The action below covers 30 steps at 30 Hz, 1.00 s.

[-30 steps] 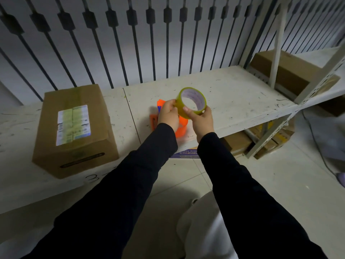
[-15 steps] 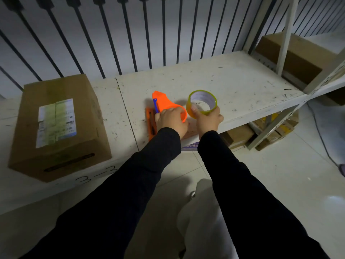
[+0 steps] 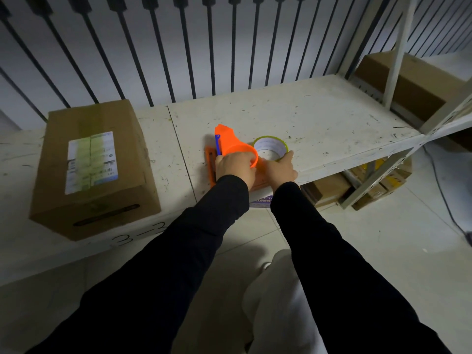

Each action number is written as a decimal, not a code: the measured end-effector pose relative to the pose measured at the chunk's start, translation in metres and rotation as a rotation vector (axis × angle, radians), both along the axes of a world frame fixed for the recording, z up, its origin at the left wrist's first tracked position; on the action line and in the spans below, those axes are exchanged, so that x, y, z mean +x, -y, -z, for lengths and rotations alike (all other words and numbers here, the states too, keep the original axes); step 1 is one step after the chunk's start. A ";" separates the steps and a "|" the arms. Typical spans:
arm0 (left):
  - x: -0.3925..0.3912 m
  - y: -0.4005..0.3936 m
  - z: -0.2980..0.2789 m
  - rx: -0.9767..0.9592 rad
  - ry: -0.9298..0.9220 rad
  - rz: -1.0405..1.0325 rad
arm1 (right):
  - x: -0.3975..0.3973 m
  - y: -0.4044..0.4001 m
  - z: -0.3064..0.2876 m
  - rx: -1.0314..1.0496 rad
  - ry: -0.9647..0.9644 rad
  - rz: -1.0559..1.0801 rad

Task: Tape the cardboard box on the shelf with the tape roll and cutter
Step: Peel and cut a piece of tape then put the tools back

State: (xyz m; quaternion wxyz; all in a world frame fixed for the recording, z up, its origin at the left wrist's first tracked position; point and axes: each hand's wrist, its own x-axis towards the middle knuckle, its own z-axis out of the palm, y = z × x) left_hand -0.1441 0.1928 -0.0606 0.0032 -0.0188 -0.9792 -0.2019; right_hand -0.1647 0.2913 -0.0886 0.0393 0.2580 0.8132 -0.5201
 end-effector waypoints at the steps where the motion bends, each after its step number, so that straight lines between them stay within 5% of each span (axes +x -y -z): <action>1: 0.001 0.001 0.000 -0.009 -0.001 0.003 | 0.001 0.001 0.000 -0.019 0.007 -0.009; 9: 0.006 0.009 0.001 0.002 -0.009 -0.028 | 0.009 0.011 -0.005 0.050 0.034 -0.112; 13: 0.017 0.013 0.003 0.273 -0.120 -0.098 | 0.020 0.023 -0.026 0.032 -0.308 0.007; 17: 0.021 0.031 0.010 0.448 -0.172 -0.388 | 0.025 0.045 -0.033 0.214 -0.458 -0.190; 21: 0.030 0.039 0.020 0.276 0.047 -0.310 | 0.026 0.060 -0.028 0.527 -0.312 -0.437; 25: 0.035 0.046 0.024 0.073 0.103 -0.197 | 0.034 0.066 -0.022 0.603 -0.184 -0.498; 30: 0.033 0.057 0.024 0.118 0.134 -0.228 | 0.035 0.068 -0.017 0.688 -0.180 -0.459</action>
